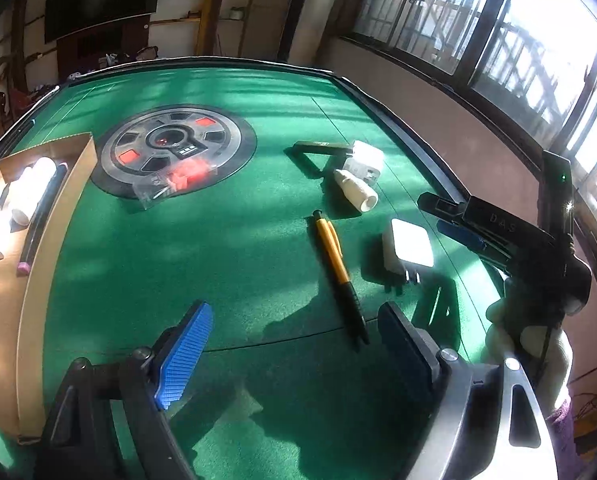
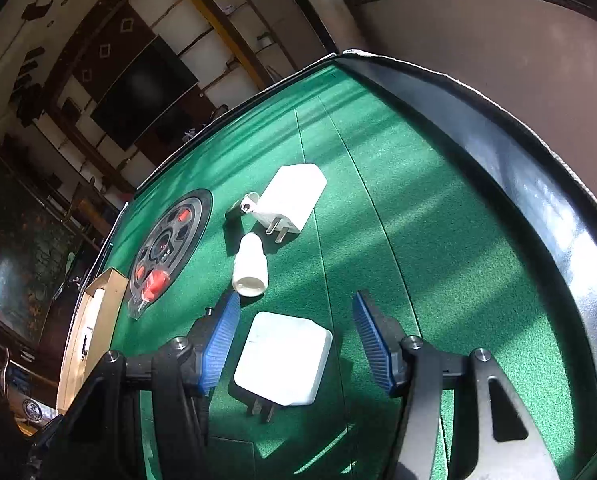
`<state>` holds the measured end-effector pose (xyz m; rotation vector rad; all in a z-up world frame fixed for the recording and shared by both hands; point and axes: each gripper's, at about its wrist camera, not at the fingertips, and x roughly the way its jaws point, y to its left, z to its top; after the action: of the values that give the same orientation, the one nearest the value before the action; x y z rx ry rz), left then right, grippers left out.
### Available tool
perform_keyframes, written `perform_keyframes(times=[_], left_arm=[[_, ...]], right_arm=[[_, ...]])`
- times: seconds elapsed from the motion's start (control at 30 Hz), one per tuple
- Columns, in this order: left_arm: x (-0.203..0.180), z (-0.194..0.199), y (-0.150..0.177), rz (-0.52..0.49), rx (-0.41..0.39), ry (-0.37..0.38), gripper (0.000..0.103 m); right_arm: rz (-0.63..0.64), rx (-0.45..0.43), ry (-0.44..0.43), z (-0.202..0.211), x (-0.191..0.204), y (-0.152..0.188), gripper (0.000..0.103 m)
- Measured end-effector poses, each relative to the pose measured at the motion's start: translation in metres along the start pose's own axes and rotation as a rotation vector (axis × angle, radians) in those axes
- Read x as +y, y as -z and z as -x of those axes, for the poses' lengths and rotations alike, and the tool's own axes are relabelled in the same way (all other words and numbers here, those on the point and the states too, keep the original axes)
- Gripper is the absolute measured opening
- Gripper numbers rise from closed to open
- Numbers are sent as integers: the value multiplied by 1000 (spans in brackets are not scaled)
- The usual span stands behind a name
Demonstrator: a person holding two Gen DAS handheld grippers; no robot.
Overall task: Organize rigid objects
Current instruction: 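Move the right tool to the white charger and close on it, then grasp the yellow pen with the left tool while the right tool holds the charger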
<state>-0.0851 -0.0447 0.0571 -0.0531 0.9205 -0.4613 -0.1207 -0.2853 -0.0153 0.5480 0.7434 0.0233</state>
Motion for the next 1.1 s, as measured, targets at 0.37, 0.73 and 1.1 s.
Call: perform_keyframes(times=[0.37,0.73,1.1], left_arm=[[-32,-75,-15,-163,97,-37,7],[-28,-72,-13,-127,91,14,8],[37,29,8,21,-55,102,8]], right_arm=[[-15,-12,-6,1,-6,-5,58],[3,64,-28,-14,0,0,59],[77,102,29,-16,25,8,59]])
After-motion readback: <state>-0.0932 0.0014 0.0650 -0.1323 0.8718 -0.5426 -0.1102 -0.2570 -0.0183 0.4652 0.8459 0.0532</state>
